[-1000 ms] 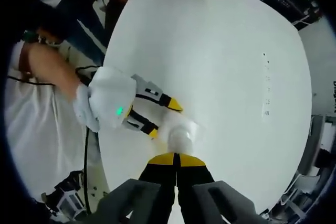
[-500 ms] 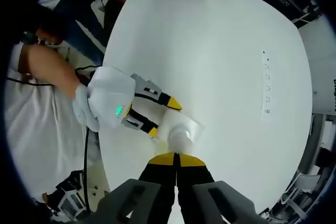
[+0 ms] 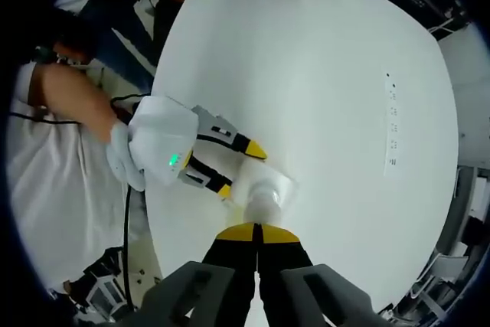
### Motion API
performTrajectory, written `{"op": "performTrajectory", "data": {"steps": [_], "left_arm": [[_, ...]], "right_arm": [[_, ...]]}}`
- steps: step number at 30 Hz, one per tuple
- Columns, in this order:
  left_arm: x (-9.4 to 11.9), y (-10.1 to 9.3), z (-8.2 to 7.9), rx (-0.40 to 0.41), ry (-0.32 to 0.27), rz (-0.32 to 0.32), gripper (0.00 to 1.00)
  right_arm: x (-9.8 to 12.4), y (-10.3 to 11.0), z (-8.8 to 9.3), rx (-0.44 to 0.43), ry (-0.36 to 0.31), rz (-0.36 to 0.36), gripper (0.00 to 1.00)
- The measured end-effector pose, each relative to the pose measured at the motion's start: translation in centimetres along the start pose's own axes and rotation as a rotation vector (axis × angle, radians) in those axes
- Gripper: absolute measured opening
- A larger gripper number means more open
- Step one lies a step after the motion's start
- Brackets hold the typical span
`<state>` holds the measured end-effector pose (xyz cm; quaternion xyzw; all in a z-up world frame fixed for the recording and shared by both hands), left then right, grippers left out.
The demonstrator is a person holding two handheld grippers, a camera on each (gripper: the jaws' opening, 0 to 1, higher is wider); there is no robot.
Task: Hold the bottle steady, press the pump all the way down and release, and repeat the specified number of times to dispense into the cup
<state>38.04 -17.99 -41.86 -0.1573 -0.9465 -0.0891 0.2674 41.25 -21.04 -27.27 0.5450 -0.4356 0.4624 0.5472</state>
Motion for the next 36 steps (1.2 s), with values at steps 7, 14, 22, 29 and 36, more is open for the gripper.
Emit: {"op": "performTrajectory", "data": {"steps": [7,14,22,29,36], "left_arm": [[0.0,-0.1,0.0,0.001,0.001,0.001,0.38],[0.0,-0.1,0.1,0.001,0.001,0.000,0.38],[-0.1,-0.1,0.2,-0.002,0.006,-0.001,0.38],[-0.1,-0.1,0.3,-0.004,0.004,0.003,0.38],[-0.1,-0.1,0.3,-0.004,0.008,0.009,0.38]], "right_arm": [[-0.2,0.2,0.0,0.020,0.025,0.003,0.00],[-0.7,0.0,0.2,-0.007,-0.002,-0.001,0.00],[-0.7,-0.1,0.2,-0.029,-0.021,-0.020,0.00],[0.1,-0.1,0.3,-0.051,-0.054,-0.007,0.00],[0.5,-0.7,0.0,-0.029,-0.068,0.006,0.00]]}}
Point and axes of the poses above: the point that each gripper's makers call its tool centre point, and the gripper's own axes: x roughly backward along the fingers, y roughly to its left, z roughly out of its underside, the point moved 4 cm from there along x, roughly backward along the fingers, and after that the axes turned 9 degrees about -z, right-handed, at the moved point
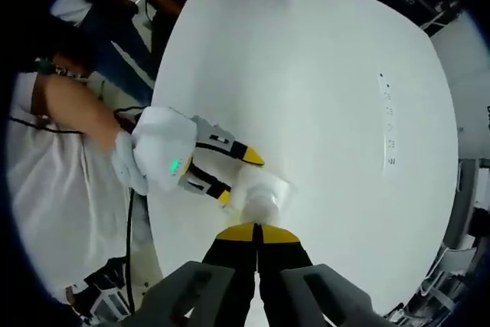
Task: Hold the bottle steady, press the pump all the way down and release, and repeat the specified number of times to dispense into the cup
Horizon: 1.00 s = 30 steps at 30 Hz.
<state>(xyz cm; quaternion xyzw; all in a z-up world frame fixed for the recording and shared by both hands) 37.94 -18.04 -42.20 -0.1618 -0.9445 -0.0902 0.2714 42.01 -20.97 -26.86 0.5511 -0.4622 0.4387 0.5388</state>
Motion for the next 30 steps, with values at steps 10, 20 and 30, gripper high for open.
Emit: {"op": "performTrajectory", "data": {"steps": [10,20,30], "left_arm": [[-0.01,0.00,0.08,-0.002,0.004,0.000,0.38],[-0.04,-0.04,0.18,-0.001,0.007,0.000,0.38],[-0.07,-0.03,0.29,0.000,0.010,0.000,0.37]], "right_arm": [[-0.03,-0.20,0.01,0.003,0.020,0.012,0.00],[-0.17,0.32,0.15,0.016,0.043,0.011,0.00],[-0.29,0.15,0.02,0.024,0.068,0.012,0.00]]}}
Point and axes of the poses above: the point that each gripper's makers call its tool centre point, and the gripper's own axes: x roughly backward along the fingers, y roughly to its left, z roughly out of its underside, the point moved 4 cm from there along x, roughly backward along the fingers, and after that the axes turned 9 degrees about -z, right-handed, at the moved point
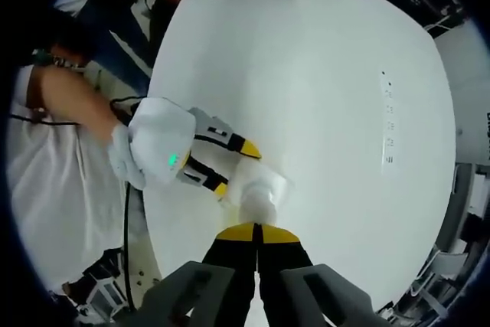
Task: Hold the bottle steady, press the pump all the way down and release, and repeat the specified number of times to dispense into the cup
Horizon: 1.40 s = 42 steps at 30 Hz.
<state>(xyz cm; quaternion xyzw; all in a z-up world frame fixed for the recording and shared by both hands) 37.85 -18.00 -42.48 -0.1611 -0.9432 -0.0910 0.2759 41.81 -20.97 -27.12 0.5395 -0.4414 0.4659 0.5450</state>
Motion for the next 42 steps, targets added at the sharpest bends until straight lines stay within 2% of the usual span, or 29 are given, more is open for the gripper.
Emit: {"op": "performTrajectory", "data": {"steps": [10,15,22,23,25,26,30,31,33,36,37,38,39,42], "left_arm": [[-0.1,0.0,0.1,-0.003,0.002,0.001,0.37],[-0.1,0.0,0.1,-0.001,0.005,0.000,0.37],[-0.1,-0.1,0.2,-0.006,0.009,0.001,0.37],[-0.1,-0.1,0.2,-0.001,0.009,0.000,0.37],[-0.1,-0.1,0.2,-0.003,0.008,0.000,0.37],[-0.1,-0.1,0.2,-0.004,0.006,0.000,0.37],[-0.1,-0.1,0.2,-0.007,0.009,0.003,0.37],[-0.1,-0.1,0.2,-0.007,0.010,0.005,0.37],[-0.1,-0.1,0.2,-0.010,0.011,0.007,0.37],[-0.1,-0.1,0.3,-0.012,0.012,0.004,0.37],[-0.1,-0.1,0.3,-0.005,0.012,0.006,0.37],[-0.2,-0.1,0.3,-0.008,0.012,0.005,0.37],[-0.2,-0.1,0.3,-0.014,0.013,0.006,0.37],[-0.2,-0.1,0.3,-0.011,0.017,0.006,0.37]], "right_arm": [[-0.1,-0.1,0.0,-0.003,0.012,-0.005,0.00],[-0.8,0.2,0.2,-0.033,-0.013,-0.023,0.00],[-0.9,0.7,0.3,-0.014,0.023,-0.025,0.00],[-1.0,0.7,0.4,-0.036,0.016,-0.021,0.00],[-0.9,1.1,0.4,-0.011,0.010,-0.020,0.00],[-0.9,1.0,0.5,-0.056,-0.012,-0.027,0.00],[-0.8,1.1,0.3,-0.023,-0.017,-0.017,0.00],[-0.7,1.0,0.4,-0.043,-0.023,-0.022,0.00],[-0.6,1.1,0.4,-0.010,-0.043,-0.037,0.00],[-0.3,0.8,0.2,-0.034,-0.059,-0.041,0.00],[-0.3,0.6,0.2,-0.023,-0.058,-0.016,0.00],[-0.2,1.0,0.3,-0.024,-0.058,-0.021,0.00],[-0.1,0.9,0.2,0.017,-0.055,-0.004,0.00],[0.1,0.3,0.2,-0.005,-0.064,0.001,0.00]]}}
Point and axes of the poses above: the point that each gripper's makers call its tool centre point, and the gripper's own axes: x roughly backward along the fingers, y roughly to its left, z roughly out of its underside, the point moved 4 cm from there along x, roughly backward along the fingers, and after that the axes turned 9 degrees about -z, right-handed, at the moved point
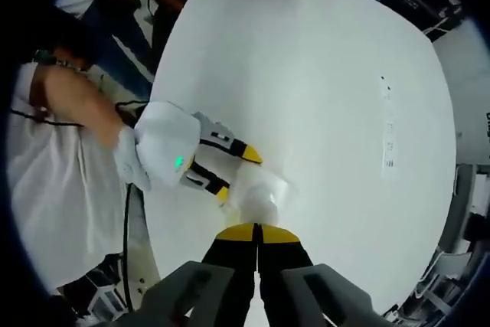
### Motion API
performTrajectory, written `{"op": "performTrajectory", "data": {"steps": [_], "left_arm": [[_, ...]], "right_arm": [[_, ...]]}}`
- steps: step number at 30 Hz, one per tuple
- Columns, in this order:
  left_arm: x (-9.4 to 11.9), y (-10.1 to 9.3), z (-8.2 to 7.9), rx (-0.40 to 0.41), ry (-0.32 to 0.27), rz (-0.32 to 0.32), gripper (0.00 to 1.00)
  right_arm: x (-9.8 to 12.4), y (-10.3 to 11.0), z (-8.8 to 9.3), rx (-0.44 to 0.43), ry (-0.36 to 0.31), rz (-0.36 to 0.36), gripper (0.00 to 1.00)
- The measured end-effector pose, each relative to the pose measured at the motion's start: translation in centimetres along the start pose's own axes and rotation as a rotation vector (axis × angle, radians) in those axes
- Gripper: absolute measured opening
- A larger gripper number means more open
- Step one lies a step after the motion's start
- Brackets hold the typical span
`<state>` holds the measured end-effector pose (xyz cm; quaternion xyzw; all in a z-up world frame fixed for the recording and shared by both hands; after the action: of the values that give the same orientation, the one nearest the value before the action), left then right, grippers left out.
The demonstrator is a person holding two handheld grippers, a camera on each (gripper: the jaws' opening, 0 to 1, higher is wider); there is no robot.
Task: Hold the bottle steady, press the pump all the way down and release, and repeat the specified number of times to dispense into the cup
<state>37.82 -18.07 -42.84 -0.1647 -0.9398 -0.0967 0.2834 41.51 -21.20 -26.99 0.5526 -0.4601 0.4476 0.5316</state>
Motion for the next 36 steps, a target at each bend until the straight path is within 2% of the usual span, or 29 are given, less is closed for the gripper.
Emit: {"op": "performTrajectory", "data": {"steps": [1,14,23,36], "left_arm": [[0.0,0.0,0.0,0.003,0.001,0.000,0.37],[0.0,0.1,0.2,0.000,0.006,-0.003,0.37],[0.0,0.1,0.3,-0.005,0.009,-0.003,0.37],[0.0,0.1,0.5,-0.003,0.012,-0.004,0.37]], "right_arm": [[0.0,0.0,0.2,-0.018,0.000,0.003,0.00],[0.1,-0.1,-0.1,0.003,0.008,0.020,0.00],[0.1,-0.4,-0.3,0.012,-0.017,0.029,0.00],[0.0,1.0,0.2,0.018,-0.053,0.052,0.00]]}}
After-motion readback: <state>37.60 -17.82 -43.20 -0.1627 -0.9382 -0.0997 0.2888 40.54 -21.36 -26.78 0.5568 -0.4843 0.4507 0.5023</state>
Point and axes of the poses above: the point that each gripper's makers call its tool centre point, and the gripper's own axes: x roughly backward along the fingers, y roughly to its left, z roughly out of its underside, the point moved 4 cm from there along x, roughly backward along the fingers, and after that the axes turned 9 degrees about -z, right-handed, at the moved point
